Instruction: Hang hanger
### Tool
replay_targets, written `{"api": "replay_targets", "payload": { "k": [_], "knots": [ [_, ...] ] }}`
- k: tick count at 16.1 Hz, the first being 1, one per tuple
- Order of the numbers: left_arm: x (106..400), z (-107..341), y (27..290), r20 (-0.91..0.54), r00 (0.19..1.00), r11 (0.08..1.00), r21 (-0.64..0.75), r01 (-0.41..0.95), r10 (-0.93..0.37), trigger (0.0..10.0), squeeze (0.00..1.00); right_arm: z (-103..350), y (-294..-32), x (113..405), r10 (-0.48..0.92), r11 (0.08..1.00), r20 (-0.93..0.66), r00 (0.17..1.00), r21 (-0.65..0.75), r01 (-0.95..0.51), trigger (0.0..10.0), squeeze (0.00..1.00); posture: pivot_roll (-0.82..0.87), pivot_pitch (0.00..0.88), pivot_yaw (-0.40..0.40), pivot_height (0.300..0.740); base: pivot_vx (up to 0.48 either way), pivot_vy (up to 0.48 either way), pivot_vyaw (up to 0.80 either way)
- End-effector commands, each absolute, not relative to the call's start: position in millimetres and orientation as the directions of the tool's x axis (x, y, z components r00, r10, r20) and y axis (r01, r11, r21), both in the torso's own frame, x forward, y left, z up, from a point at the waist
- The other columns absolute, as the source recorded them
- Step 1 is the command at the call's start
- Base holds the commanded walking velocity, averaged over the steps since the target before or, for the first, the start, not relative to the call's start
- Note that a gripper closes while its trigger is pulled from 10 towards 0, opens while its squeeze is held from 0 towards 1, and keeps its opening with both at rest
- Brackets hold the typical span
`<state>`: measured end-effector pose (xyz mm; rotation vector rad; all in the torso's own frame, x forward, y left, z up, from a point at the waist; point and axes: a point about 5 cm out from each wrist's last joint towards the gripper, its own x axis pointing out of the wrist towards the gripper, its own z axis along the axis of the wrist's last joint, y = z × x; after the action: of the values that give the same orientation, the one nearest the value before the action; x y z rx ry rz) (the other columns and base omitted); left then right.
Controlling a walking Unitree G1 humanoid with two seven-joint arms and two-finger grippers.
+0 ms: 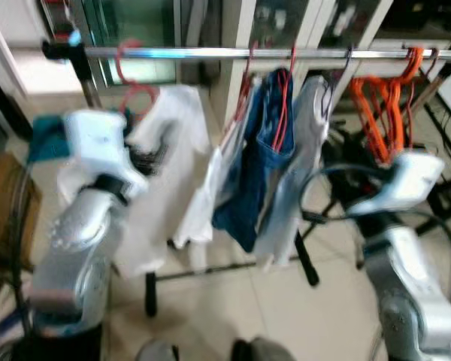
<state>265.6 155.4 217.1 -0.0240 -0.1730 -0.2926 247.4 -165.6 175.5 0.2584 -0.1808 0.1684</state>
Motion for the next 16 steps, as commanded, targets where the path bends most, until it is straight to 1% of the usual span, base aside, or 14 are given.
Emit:
{"api": "replay_targets", "payload": {
  "k": [1,2,4,5,6,8,9,10,12,13,16],
  "knots": [
    [268.3,223.8,150.9,0.171,0.921,0.936,0.029,0.35,-0.35,10.0,1.0,188.2,-162.3,246.0,0.192,0.945,0.257,0.947,0.21,-0.249,10.0,1.0,0.04,0.077,-0.069,0.74,0.0,0.0,0.0],
    [273.1,225.4,148.0,0.149,0.914,0.926,0.057,0.374,-0.378,10.0,1.0,189.9,-161.8,246.6,0.221,0.944,0.257,0.941,0.188,-0.272,10.0,1.0,0.04,0.074,-0.069,0.74,0.0,0.0,0.0],
    [284.4,227.9,142.5,0.132,0.909,0.919,0.059,0.39,-0.395,10.0,1.0,189.5,-162.3,247.8,0.259,0.933,0.235,0.937,0.189,-0.305,10.0,1.0,0.04,0.065,-0.073,0.74,0.0,0.0,0.0],
    [292.2,227.5,140.9,0.114,0.913,0.92,0.069,0.385,-0.391,10.0,1.0,184.3,-159.9,248.2,0.32,0.915,0.178,0.931,0.198,-0.353,10.0,1.0,0.05,0.061,-0.08,0.74,0.0,0.0,0.0],
    [311.6,225.4,138.0,0.073,0.919,0.92,0.098,0.38,-0.388,10.0,1.0,172.2,-158.7,249.2,0.406,0.887,0.073,0.911,0.21,-0.412,10.0,1.0,0.05,0.053,-0.083,0.74,0.0,0.0,0.0],
    [324.4,226.1,135.0,0.044,0.918,0.915,0.104,0.389,-0.395,10.0,1.0,172.2,-163.9,252.8,0.392,0.891,0.073,0.917,0.218,-0.399,10.0,1.0,0.04,0.052,-0.077,0.74,0.0,0.0,0.0],
    [324.4,226.1,135.0,0.044,0.918,0.915,0.104,0.389,-0.395,10.0,1.0,172.2,-163.9,252.8,0.392,0.891,0.073,0.917,0.218,-0.399,10.0,1.0,0.04,0.052,-0.077,0.74,0.0,0.0,0.0],
    [334.1,235.5,137.3,0.049,0.923,0.921,0.105,0.376,-0.383,10.0,1.0,179.8,-166.6,256.0,0.392,0.893,0.093,0.915,0.202,-0.403,10.0,1.0,0.02,0.048,-0.056,0.74,0.0,0.0,0.0],
    [336.6,243.5,144.6,0.076,0.927,0.928,0.093,0.36,-0.367,10.0,1.0,186.3,-161.1,253.2,0.461,0.861,0.112,0.88,0.185,-0.474,10.0,1.0,0.02,0.046,-0.055,0.74,0.0,0.0,0.0],
    [340.9,240.3,148.8,0.053,0.927,0.927,0.09,0.365,-0.37,10.0,1.0,183.5,-156.5,251.2,0.482,0.848,0.097,0.871,0.198,-0.492,10.0,1.0,0.03,0.051,-0.068,0.74,0.0,0.0,0.0],
    [347.9,241.1,154.4,0.035,0.931,0.925,0.133,0.356,-0.363,10.0,1.0,180.2,-148.6,250.3,0.518,0.833,0.05,0.854,0.196,-0.517,10.0,1.0,0.02,0.051,-0.056,0.74,0.0,0.0,0.0]
  ]
}}
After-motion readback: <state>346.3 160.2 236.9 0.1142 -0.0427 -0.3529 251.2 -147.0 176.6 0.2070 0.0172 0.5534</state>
